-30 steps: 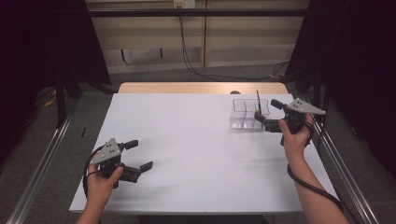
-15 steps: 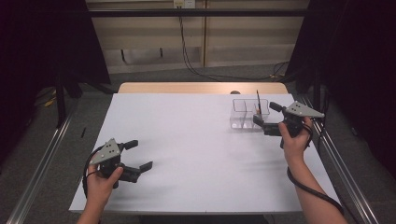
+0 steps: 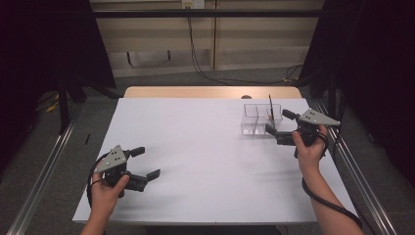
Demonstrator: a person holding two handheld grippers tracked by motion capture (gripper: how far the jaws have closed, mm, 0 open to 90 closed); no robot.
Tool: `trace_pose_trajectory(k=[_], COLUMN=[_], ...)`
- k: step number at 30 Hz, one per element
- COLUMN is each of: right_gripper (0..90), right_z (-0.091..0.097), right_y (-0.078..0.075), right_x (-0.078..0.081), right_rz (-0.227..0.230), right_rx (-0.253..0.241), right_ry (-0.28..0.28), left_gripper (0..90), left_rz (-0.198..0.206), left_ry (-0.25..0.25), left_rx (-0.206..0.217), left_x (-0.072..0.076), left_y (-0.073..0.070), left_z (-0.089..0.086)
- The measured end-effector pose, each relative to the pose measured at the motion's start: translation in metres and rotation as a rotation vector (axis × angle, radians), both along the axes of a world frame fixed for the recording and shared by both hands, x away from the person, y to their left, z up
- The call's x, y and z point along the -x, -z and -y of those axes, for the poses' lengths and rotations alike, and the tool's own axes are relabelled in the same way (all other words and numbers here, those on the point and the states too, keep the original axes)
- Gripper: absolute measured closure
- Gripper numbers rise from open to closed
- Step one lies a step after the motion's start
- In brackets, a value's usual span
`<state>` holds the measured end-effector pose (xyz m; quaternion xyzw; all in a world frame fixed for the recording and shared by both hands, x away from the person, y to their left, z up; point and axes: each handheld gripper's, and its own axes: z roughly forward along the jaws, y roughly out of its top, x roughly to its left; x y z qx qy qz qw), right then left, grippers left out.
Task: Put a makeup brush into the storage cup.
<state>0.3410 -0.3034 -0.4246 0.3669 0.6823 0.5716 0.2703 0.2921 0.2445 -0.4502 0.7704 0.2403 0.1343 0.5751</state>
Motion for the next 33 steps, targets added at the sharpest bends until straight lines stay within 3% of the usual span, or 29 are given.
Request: trace_pose_trajectory(k=[33], right_gripper=[4.9], right_z=[0.005], right_y=[0.011], right_x=[0.029], right_rz=[-0.037], right_rx=[-0.003], right_ry=[-0.022], left_gripper=[0.7], left_rz=[0.002], left_ry=[0.000], left_rx=[-0.003], left_x=[-0.001], left_y=[0.000], left_z=[0.001])
